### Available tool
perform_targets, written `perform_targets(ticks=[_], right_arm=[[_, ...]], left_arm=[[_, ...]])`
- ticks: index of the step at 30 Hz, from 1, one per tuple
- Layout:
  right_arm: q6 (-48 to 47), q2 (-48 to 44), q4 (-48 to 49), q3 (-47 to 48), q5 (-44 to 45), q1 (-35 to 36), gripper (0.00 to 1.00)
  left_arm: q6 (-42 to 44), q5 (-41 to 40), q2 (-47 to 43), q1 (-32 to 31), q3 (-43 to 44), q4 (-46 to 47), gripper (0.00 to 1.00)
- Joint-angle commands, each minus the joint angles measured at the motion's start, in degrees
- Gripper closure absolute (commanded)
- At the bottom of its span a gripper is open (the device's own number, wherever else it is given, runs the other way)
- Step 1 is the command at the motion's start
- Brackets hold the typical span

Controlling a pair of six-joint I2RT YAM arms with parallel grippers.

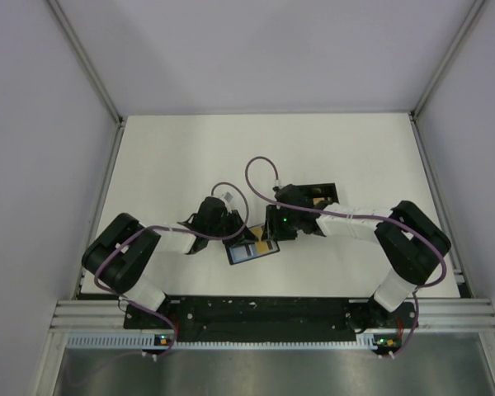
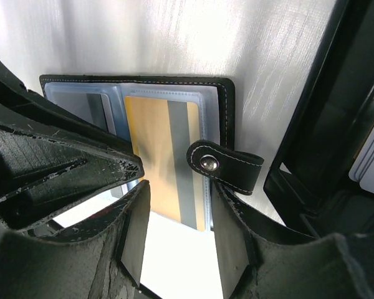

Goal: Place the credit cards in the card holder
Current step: Insert the credit card into the card holder.

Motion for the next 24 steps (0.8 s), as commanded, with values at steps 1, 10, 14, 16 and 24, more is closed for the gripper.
perform_targets(ticks=[1, 10, 14, 16, 24], right_arm=[[0.1, -2.5, 0.8, -0.5, 0.3, 0.5, 0.56], [0.1, -2.8, -0.1, -0.7, 2.4, 0.6, 0.56], [-0.1, -5.5, -1.7, -1.0, 5.8, 0.5, 0.56], [-0.2, -6.8, -2.4, -1.0, 7.1, 0.6, 0.55], [0.3, -4.9, -2.4, -1.3, 6.0, 0.6, 0.55]], left_arm=[[0.3, -0.3, 1.1, -0.5, 0.2, 1.1, 0.73], [1.0, 0.0, 1.0, -1.1, 1.0, 1.0, 0.59], [2.4, -1.9, -0.3, -1.1, 0.7, -2.6, 0.59], [3.7, -2.8, -1.4, -1.2, 0.6, -4.5, 0.59], [5.2, -3.3, -3.5, -1.1, 0.9, -7.0, 0.54]])
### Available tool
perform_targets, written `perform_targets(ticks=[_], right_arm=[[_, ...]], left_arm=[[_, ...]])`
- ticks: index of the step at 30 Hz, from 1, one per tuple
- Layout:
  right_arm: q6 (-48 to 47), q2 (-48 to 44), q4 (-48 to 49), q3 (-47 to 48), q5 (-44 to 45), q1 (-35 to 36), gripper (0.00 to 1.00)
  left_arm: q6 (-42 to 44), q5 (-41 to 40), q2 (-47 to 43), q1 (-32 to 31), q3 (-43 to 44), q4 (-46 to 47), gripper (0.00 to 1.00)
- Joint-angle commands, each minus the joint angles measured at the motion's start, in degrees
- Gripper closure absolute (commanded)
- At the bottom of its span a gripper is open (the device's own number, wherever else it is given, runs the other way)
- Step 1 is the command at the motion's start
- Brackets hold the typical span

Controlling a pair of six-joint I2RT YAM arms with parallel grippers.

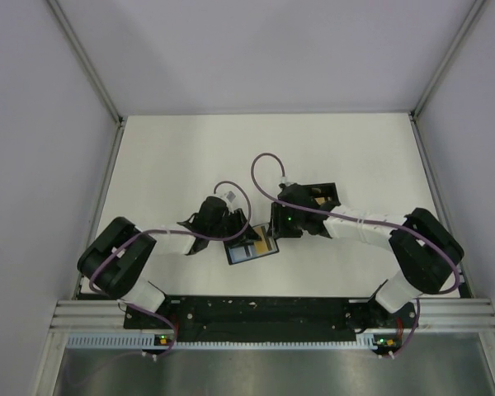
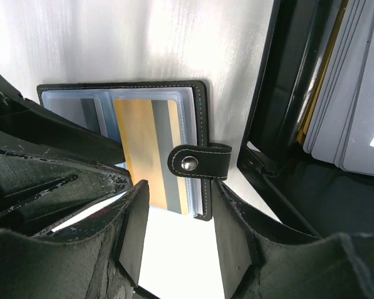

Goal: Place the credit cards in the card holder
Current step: Close the card holder at the center of the board.

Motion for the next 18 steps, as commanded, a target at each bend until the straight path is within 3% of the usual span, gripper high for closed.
perform_targets(ticks=[1, 11, 18], right_arm=[[0.3, 0.8, 0.1, -0.1, 0.0, 0.6, 0.55], [1.0, 3.2, 2.3, -0.5, -4.3, 0.6, 0.55], [1.7, 6.5, 3.6, 0.0, -8.4, 0.5, 0.55]], left_arm=[[2.1, -2.2, -1.7, -0.1, 0.3, -4.9, 0.53], [2.2, -1.5, -2.8, -0.1, 1.2, -6.0, 0.52], [1.0, 1.6, -0.6, -0.1, 1.2, -0.5, 0.54]])
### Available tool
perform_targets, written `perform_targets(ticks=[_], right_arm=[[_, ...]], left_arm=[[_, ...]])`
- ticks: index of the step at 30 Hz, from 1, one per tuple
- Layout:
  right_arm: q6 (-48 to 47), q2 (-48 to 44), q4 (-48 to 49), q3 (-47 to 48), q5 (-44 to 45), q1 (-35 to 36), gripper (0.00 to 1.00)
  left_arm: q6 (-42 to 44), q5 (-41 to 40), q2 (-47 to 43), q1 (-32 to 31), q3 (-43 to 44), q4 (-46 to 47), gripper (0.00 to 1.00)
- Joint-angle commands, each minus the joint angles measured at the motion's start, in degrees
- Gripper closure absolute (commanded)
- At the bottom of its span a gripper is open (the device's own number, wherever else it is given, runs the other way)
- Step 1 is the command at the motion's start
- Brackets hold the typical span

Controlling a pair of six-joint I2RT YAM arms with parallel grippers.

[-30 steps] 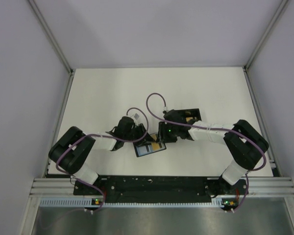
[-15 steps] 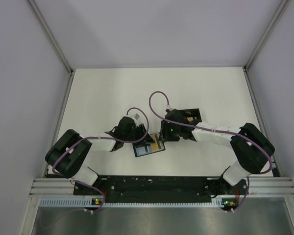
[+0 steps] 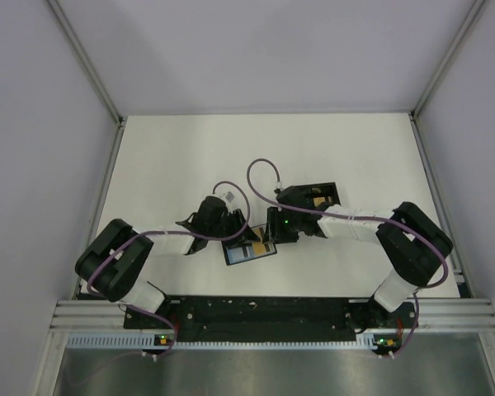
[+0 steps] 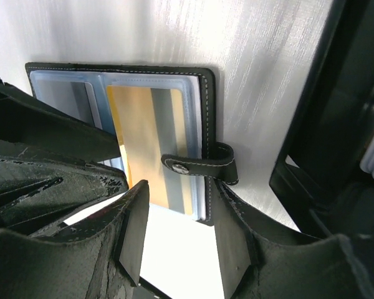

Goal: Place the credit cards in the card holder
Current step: Close the card holder at the center of the board.

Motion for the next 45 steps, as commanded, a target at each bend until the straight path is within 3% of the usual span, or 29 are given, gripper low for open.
perform_targets(ticks=[1, 14, 21, 36, 38, 41, 45], right_arm=[[1.0, 2.7, 1.6, 0.4, -3.0, 0.5, 0.55], [1.2, -1.5, -1.2, -1.0, 4.6, 0.6, 0.54], [2.3, 0.8, 4.0, -1.9, -3.3, 0.5, 0.54], [1.7, -0.4, 3.3, -1.9, -3.1, 0.7, 0.55], [1.7, -0.4, 2.9, -1.7, -3.0, 0.7, 0.55], [1.0, -1.7, 2.2, -1.5, -1.5, 0.7, 0.54], [-1.1, -7.3, 0.6, -1.9, 0.4, 0.7, 0.53]], left_arm=[[0.1, 2.0, 1.3, -0.2, 1.0, 3.6, 0.54], [0.9, 0.9, 1.1, -0.2, 0.4, 2.2, 0.54], [-2.0, 2.2, 1.7, -0.2, 0.5, 8.4, 0.54], [-4.9, 3.9, 3.5, -0.2, 0.4, 13.9, 0.55], [-5.2, 4.0, 3.4, -0.2, 0.5, 14.2, 0.59], [-3.7, 3.5, 2.6, -0.2, 1.4, 10.1, 0.61], [4.1, 1.5, -0.5, -0.2, 3.8, -4.0, 0.53]])
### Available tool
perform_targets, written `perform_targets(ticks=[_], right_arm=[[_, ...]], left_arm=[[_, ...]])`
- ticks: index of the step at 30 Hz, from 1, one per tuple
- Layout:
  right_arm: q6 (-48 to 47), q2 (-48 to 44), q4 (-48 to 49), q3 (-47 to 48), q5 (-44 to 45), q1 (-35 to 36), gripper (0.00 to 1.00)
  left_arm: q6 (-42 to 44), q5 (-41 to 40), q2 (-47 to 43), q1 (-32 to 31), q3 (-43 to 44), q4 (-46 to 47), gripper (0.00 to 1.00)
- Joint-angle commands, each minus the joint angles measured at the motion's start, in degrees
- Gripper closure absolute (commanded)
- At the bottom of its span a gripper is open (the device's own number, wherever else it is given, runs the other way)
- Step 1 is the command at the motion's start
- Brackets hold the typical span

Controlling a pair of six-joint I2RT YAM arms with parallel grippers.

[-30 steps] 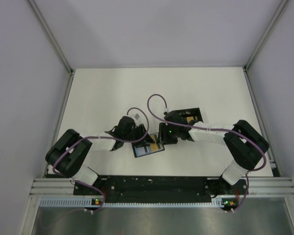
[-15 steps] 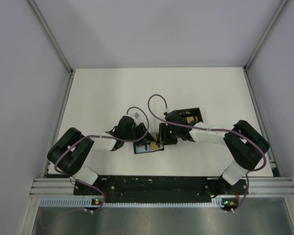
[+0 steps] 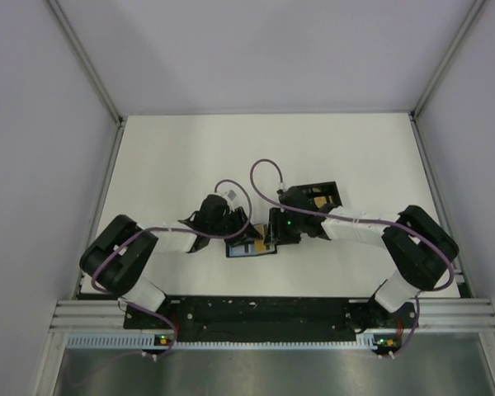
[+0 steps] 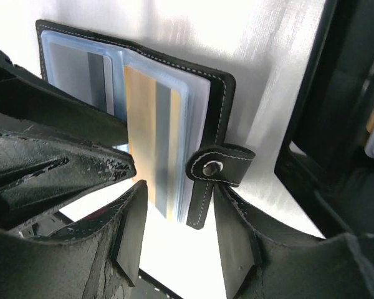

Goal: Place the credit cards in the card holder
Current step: Close the card holder at the center of the board.

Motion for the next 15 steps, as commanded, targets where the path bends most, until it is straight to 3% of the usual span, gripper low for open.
perform_targets(ticks=[1, 6, 15], right_arm=[[-2.5, -8.3, -0.1, -1.0, 1.4, 0.7, 0.53], [-4.5, -15.8, 1.0, -5.1, 0.6, 0.8, 0.53], [-5.3, -15.5, -1.7, -4.2, 5.0, -0.2, 0.47]], left_arm=[[8.7, -0.4, -4.4, -0.4, 4.6, -13.2, 0.52], [15.0, -3.1, -11.7, -0.3, 5.3, -22.0, 0.38], [18.1, -14.3, -18.7, -0.2, 9.5, -36.9, 0.32]])
